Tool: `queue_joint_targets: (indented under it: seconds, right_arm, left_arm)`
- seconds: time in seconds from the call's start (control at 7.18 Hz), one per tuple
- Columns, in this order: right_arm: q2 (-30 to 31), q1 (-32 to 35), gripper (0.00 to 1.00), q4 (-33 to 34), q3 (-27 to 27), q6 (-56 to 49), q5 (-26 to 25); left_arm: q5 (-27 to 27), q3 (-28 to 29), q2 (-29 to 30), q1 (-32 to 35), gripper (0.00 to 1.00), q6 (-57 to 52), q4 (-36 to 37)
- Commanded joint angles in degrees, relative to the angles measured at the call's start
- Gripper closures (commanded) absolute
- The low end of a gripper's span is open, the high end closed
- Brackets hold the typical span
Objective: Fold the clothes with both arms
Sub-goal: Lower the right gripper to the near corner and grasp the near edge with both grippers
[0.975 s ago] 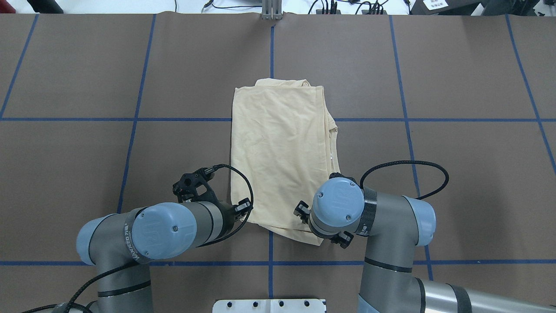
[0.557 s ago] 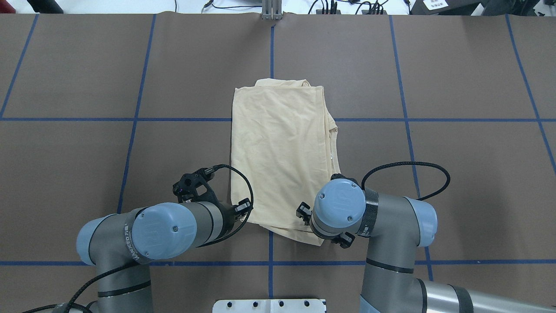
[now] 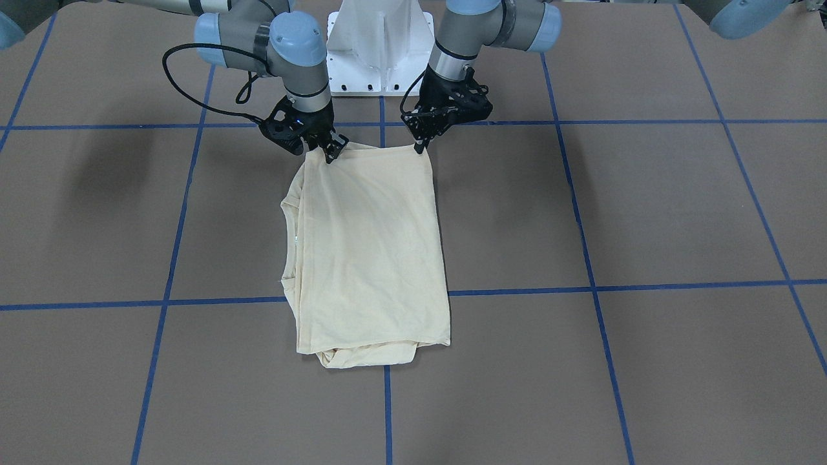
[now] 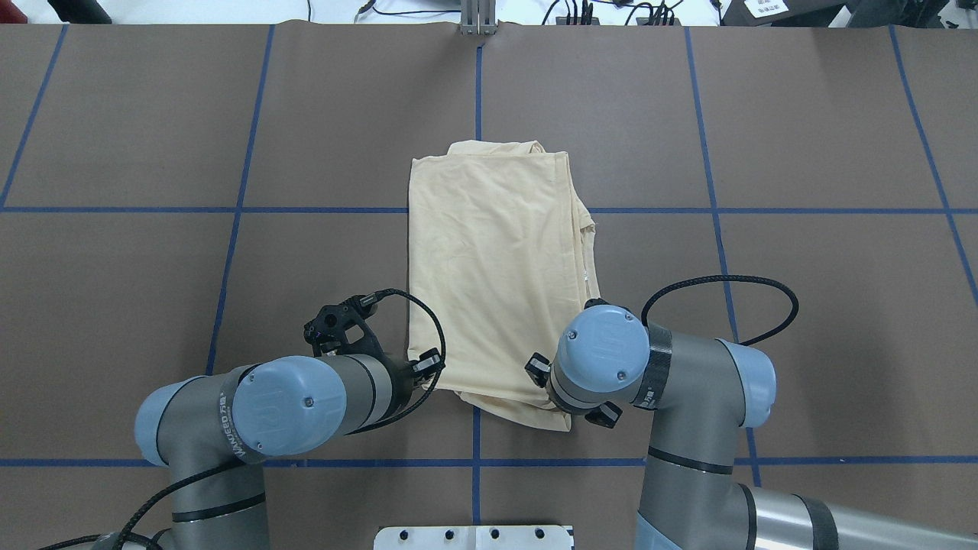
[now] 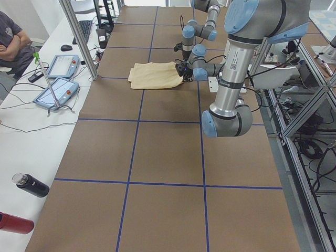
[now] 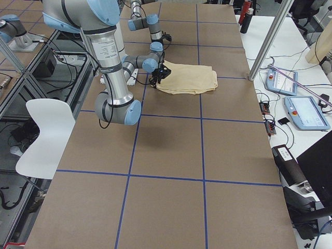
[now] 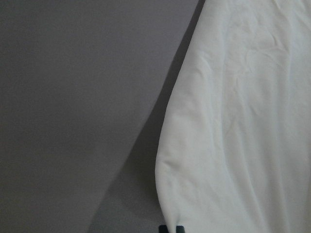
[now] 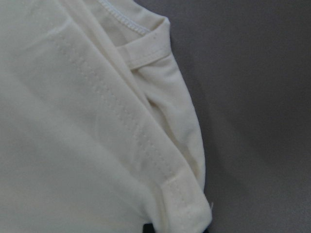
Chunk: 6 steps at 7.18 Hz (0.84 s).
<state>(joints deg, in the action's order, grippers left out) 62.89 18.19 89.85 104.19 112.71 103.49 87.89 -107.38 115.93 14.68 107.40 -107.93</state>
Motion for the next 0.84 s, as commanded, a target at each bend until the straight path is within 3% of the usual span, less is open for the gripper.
queue_joint_targets:
  seconds: [0.0,0.42,0.7]
  right_arm:
    - [0.13,0.27,0.79,1.29,1.19,-0.13,0.57]
    - [0.21,0.45,1.00,1.29,2.24,0.05,-0.04]
    - [1.61,0.53,1.00,1.29,4.26,-0.13,0.31]
  left_arm:
    - [0.00,0.15,0.00,0.00,1.00,0.00,0.00]
    - [-0.09,0.07,0.00,0.00,1.00,-0.09,-0.09]
    - [0.00,-0.28,0.17,-0.26,1.00,-0.09,0.00]
